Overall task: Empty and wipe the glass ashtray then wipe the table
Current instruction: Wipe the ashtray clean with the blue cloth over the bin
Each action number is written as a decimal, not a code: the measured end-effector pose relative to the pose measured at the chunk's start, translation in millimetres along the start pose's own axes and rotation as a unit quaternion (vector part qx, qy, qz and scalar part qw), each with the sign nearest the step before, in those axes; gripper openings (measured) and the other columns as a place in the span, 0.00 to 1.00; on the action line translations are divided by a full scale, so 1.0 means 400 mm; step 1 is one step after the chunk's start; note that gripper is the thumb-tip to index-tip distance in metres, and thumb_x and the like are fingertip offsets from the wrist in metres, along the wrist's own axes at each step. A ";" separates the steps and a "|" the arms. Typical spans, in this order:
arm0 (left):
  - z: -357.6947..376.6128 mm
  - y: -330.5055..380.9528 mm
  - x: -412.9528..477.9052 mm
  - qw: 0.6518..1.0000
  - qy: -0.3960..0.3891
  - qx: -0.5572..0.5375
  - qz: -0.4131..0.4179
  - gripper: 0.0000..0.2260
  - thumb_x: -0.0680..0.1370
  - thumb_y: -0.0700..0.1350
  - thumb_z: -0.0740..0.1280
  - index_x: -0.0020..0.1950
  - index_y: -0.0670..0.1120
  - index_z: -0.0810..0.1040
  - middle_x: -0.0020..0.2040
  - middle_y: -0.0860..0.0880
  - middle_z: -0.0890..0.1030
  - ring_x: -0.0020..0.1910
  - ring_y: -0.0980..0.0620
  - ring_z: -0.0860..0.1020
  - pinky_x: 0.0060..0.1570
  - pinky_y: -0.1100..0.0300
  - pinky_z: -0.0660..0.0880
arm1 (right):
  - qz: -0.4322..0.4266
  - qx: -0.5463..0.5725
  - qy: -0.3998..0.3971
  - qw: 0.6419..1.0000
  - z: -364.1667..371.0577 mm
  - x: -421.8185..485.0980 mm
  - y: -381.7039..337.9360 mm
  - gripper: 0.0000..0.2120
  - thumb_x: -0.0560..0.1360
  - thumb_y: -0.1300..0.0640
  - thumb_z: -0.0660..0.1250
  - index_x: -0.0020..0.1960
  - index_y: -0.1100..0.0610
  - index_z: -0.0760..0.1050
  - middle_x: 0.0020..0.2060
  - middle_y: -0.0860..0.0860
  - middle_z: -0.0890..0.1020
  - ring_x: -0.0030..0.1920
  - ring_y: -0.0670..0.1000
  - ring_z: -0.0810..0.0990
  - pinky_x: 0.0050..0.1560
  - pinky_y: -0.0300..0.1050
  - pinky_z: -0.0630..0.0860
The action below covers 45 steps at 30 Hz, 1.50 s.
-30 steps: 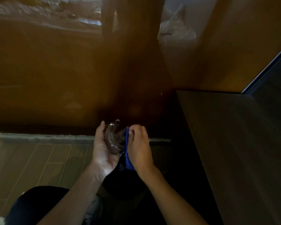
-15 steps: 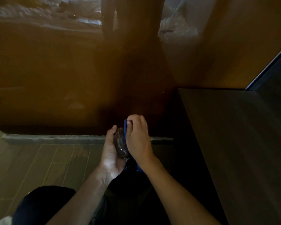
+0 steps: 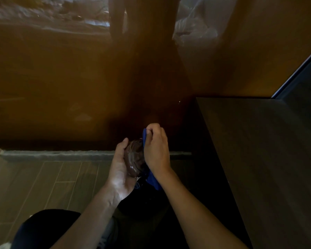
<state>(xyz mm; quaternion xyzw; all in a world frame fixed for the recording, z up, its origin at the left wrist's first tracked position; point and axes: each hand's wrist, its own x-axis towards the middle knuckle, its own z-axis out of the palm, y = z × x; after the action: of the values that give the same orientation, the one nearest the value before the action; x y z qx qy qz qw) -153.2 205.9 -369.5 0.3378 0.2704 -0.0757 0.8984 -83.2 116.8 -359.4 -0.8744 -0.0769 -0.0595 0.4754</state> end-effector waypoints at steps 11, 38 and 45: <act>0.003 0.004 0.003 0.997 -0.011 -0.055 0.048 0.26 0.83 0.64 0.59 0.63 0.45 0.84 0.57 0.44 0.87 0.54 0.46 0.87 0.53 0.51 0.85 | -0.121 -0.041 -0.055 0.990 0.031 -0.103 -0.046 0.08 0.84 0.50 0.57 0.59 0.46 0.74 0.58 0.43 0.74 0.61 0.45 0.68 0.62 0.50 0.71; 0.027 0.000 0.011 0.999 0.023 0.025 -0.001 0.28 0.81 0.65 0.62 0.64 0.44 0.85 0.62 0.38 0.86 0.60 0.41 0.83 0.65 0.44 0.76 | 0.133 0.099 -0.040 0.985 0.010 -0.021 0.041 0.13 0.86 0.50 0.55 0.63 0.53 0.75 0.54 0.48 0.78 0.54 0.47 0.76 0.50 0.38 0.67; 0.020 -0.001 0.015 0.998 0.028 0.054 0.012 0.26 0.80 0.64 0.64 0.63 0.45 0.85 0.56 0.40 0.88 0.52 0.44 0.85 0.56 0.48 0.79 | 0.108 0.083 -0.066 0.988 0.017 -0.034 0.025 0.15 0.87 0.50 0.52 0.63 0.54 0.74 0.51 0.45 0.75 0.51 0.44 0.74 0.48 0.37 0.66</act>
<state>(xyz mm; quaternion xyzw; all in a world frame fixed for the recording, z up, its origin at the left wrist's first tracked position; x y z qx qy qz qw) -144.8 200.8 -367.9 0.3913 0.2868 -0.0703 0.8716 -94.5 116.2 -373.9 -0.8372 -0.0182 0.0569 0.5436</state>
